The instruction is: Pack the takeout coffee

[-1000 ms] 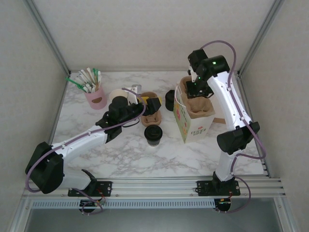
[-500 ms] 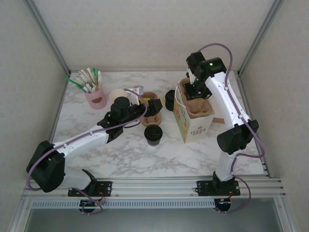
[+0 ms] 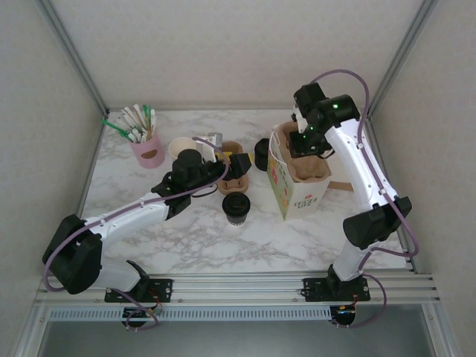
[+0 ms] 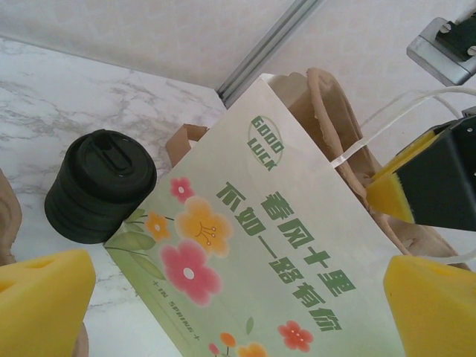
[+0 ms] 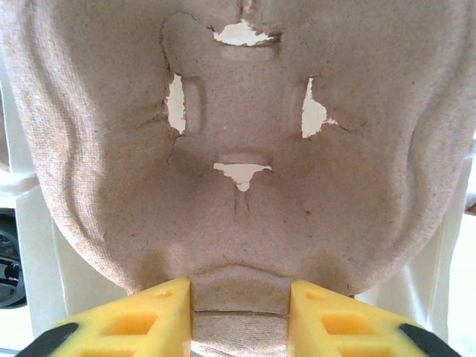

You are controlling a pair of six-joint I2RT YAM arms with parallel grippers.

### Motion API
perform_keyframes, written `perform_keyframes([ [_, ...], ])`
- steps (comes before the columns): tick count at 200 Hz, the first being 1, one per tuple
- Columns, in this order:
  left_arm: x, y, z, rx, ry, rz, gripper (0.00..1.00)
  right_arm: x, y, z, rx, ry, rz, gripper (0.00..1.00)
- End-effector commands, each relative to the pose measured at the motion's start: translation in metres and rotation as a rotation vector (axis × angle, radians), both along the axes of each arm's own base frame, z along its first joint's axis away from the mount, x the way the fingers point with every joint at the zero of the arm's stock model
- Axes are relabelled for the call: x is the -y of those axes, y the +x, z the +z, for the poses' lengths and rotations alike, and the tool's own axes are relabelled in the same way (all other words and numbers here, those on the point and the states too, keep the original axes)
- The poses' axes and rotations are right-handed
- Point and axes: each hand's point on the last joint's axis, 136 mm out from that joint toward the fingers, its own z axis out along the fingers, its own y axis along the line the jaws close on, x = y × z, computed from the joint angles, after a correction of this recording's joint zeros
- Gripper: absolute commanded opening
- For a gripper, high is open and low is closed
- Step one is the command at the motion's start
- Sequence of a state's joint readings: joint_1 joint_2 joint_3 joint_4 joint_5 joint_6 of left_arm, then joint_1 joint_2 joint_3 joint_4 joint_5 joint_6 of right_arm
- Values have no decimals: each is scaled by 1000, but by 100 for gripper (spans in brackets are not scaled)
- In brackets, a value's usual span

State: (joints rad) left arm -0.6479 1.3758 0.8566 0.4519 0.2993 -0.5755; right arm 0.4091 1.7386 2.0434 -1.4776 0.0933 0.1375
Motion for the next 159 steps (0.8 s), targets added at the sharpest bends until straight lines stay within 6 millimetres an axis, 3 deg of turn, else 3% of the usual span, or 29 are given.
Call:
perform_keyframes([
  [1,9,0,21,50,-29,-16,100,0,0,-7,-10,-4,7,34],
  [58,10,-2,22,51,-27,-15,100,-4,8,-29,-51,-14,9,34],
  [121,10,-2,22,51,-24,-14,100,-6,19,-21,-23,-22,4,34],
  [159,9,-3,22,53,-23,-10,100,-3,26,-36,-50,-67,-3,34],
])
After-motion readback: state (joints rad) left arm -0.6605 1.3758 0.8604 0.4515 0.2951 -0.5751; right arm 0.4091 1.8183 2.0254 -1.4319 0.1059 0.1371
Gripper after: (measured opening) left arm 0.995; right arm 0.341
